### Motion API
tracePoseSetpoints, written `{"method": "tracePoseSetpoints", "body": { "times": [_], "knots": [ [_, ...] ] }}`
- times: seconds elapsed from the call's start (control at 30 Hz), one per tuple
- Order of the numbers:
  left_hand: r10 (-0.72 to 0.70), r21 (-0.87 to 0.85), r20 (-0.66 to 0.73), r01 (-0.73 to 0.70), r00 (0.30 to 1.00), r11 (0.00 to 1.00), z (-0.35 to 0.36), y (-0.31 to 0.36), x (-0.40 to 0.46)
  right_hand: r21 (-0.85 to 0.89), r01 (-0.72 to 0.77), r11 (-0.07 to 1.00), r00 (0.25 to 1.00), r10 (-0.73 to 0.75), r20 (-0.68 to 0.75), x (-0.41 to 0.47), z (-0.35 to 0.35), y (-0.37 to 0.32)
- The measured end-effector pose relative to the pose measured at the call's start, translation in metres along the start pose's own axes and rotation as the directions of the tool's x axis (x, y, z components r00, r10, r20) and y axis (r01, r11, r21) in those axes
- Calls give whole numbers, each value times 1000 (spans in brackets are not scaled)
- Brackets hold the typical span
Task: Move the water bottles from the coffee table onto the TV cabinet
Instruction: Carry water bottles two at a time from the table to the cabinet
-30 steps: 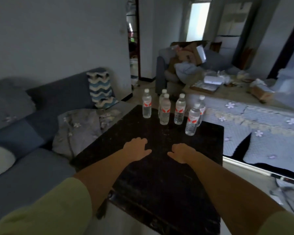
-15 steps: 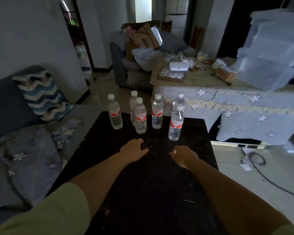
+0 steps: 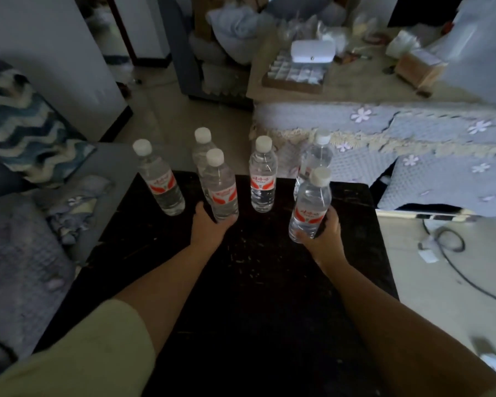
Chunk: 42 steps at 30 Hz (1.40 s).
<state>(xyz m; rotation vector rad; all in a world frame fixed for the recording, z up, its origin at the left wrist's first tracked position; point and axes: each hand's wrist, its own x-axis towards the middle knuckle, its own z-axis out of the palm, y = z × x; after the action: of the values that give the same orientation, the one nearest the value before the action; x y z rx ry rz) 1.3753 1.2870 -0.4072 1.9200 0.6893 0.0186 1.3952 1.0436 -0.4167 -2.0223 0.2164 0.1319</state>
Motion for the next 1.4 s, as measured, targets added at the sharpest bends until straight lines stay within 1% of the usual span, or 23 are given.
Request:
{"method": "tracePoseSetpoints", "body": {
  "times": [0.03, 0.1, 0.17, 0.23, 0.37, 0.63, 0.8, 1.03, 1.17, 1.3, 1.4],
  "knots": [
    [50, -57, -31, -51, 998, 997, 2, 1, 8, 54, 42, 998, 999, -41, -16, 5, 5, 2],
    [123, -138, -56, -130, 991, 982, 10, 4, 23, 130, 65, 989, 997, -61, -38, 16, 16, 4],
    [132, -200, -80, -146, 988, 969, 15, 7, 35, 187, 45, 981, 997, -33, -69, 22, 23, 1],
    [123, -238, -121, -149, 985, 960, 20, 7, 42, 180, 44, 983, 995, -27, -100, 26, 26, -3],
    [117, -243, -207, -167, 971, 956, 31, 7, 46, 126, 86, 988, 989, -69, -131, 31, 30, -3],
    [150, -194, -229, -196, 962, 961, 31, 0, 32, 146, 50, 988, 987, -26, -157, 23, 30, 5],
    [126, -193, -165, -157, 978, 969, 26, -3, 11, 123, -3, 992, 992, 18, -122, 13, 27, 2],
    [103, -162, 48, -93, 994, 982, 10, -25, -36, 19, -73, 997, 994, 74, -81, -37, 22, 9],
    [85, -139, 118, -68, 989, 988, -5, -30, -67, -24, -73, 997, 992, 70, -105, -73, 20, 3],
    [125, -108, 192, -105, 973, 989, -23, -30, -89, -34, -71, 997, 986, 65, -156, -106, 18, -7],
    [195, -65, 292, -184, 936, 981, -39, -25, -104, -37, -82, 996, 970, 72, -231, -139, 13, -13]
  ]
}}
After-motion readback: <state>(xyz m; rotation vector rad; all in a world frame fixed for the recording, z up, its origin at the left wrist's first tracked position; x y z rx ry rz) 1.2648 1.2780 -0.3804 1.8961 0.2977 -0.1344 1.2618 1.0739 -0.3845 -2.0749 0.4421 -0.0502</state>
